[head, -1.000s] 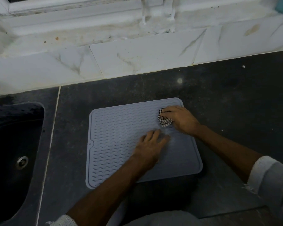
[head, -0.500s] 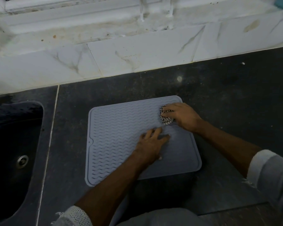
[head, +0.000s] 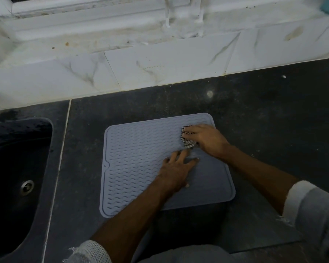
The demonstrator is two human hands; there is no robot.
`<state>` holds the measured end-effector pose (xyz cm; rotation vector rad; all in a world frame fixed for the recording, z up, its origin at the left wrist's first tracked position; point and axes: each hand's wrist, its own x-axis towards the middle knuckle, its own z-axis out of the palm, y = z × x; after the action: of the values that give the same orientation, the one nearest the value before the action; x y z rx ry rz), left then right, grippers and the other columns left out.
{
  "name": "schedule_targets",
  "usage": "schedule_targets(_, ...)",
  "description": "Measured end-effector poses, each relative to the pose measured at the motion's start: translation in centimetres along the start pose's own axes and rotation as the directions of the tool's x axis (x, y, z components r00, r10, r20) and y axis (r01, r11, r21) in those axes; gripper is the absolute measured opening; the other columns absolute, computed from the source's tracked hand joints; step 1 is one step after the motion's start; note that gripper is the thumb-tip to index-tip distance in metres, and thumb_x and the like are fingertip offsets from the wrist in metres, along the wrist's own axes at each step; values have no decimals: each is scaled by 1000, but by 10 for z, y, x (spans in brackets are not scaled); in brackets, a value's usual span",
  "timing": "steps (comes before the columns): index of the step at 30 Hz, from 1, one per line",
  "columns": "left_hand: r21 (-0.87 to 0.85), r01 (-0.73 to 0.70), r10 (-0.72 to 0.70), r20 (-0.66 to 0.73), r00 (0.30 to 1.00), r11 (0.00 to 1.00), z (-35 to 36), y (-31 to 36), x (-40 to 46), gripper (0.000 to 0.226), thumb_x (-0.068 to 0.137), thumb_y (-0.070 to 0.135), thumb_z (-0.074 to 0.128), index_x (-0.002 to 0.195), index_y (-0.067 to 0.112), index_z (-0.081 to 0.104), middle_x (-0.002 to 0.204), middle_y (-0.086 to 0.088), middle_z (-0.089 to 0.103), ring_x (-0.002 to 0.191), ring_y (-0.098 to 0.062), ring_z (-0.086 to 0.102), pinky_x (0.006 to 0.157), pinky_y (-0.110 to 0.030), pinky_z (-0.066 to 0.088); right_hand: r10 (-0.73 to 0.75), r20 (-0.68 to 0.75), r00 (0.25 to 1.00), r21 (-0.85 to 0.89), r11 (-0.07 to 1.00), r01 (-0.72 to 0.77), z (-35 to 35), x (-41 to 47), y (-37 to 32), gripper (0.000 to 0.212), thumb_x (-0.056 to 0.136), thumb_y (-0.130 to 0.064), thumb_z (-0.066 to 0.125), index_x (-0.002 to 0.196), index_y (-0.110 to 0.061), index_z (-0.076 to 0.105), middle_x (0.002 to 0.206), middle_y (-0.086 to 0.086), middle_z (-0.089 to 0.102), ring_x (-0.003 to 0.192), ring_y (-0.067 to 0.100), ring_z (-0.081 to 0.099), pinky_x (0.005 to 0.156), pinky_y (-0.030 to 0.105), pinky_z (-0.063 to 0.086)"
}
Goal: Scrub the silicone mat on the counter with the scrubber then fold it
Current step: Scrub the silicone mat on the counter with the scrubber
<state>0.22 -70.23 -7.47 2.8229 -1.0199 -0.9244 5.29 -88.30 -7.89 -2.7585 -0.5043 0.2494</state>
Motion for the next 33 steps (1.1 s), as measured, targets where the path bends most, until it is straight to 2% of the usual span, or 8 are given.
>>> schedule_targets(6, -15, 11, -11, 8, 1000, 1000, 0, 1, 0, 98, 79, 34, 74, 149, 42, 7, 158, -1, -10, 144, -32, -5, 113, -57, 11, 11, -40, 999, -58, 998, -13, -20, -19, 35, 43, 79, -15, 70, 120, -10, 61, 130, 13, 57, 114, 36, 55, 98, 45, 44)
schedule_targets(9, -19, 26, -25, 34, 999, 999, -2, 2, 2, 98, 78, 34, 74, 149, 43, 6, 158, -1, -11, 144, -33, -7, 113, -57, 10, -19, -125, 992, 1, 1000, 20, -16, -9, 16, 36, 83, -7, 61, 119, -6, 61, 129, 15, 57, 119, 34, 53, 105, 43, 38)
schedule_targets(13, -10, 23, -22, 58, 998, 1000, -4, 2, 2, 99, 79, 35, 73, 149, 43, 4, 158, -3, -14, 144, -34, -9, 113, -57, 10, -93, -38, 995, -54, 994, 91, 4, 1, -6, 40, 89, -15, 58, 128, -10, 54, 139, 11, 49, 129, 28, 43, 111, 43, 30)
schedule_targets(20, -16, 17, -17, 32, 999, 1000, -3, 2, 0, 98, 80, 34, 73, 150, 41, 5, 158, -2, -12, 144, -33, -9, 114, -58, 10, -40, -74, 996, -62, 997, 35, -13, -30, 37, 46, 73, -8, 75, 117, -9, 63, 127, 15, 59, 114, 35, 56, 97, 47, 46)
schedule_targets(23, -13, 18, -18, 39, 999, 1000, -3, 2, 1, 98, 79, 33, 74, 150, 41, 6, 158, -2, -12, 144, -33, -8, 113, -58, 10, -87, -136, 987, -49, 996, 81, -15, -23, 28, 39, 67, -2, 77, 105, -2, 69, 114, 19, 66, 103, 39, 62, 91, 48, 48)
schedule_targets(26, -9, 20, -20, 52, 998, 1000, -3, 3, 3, 98, 79, 34, 74, 149, 42, 6, 158, -2, -12, 143, -34, -8, 112, -58, 10, -119, -185, 975, -23, 993, 117, -10, -10, 7, 36, 78, -4, 68, 113, -4, 65, 123, 17, 61, 115, 33, 56, 102, 49, 42)
schedule_targets(29, 2, 27, -27, 57, 998, 1000, -3, 3, 4, 98, 80, 36, 73, 149, 43, 4, 158, -4, -14, 143, -35, -8, 113, -58, 9, -85, -58, 995, -22, 996, 84, 5, 7, -10, 39, 92, -17, 52, 131, -14, 52, 141, 6, 47, 131, 24, 39, 113, 39, 26)
schedule_targets(33, -19, 31, -31, 40, 999, 999, 0, 1, 3, 98, 79, 34, 74, 149, 43, 6, 158, -2, -12, 143, -33, -6, 113, -57, 10, -59, -140, 988, -17, 998, 57, 1, -18, 12, 36, 85, -12, 63, 121, -12, 60, 131, 11, 57, 121, 32, 50, 105, 44, 38)
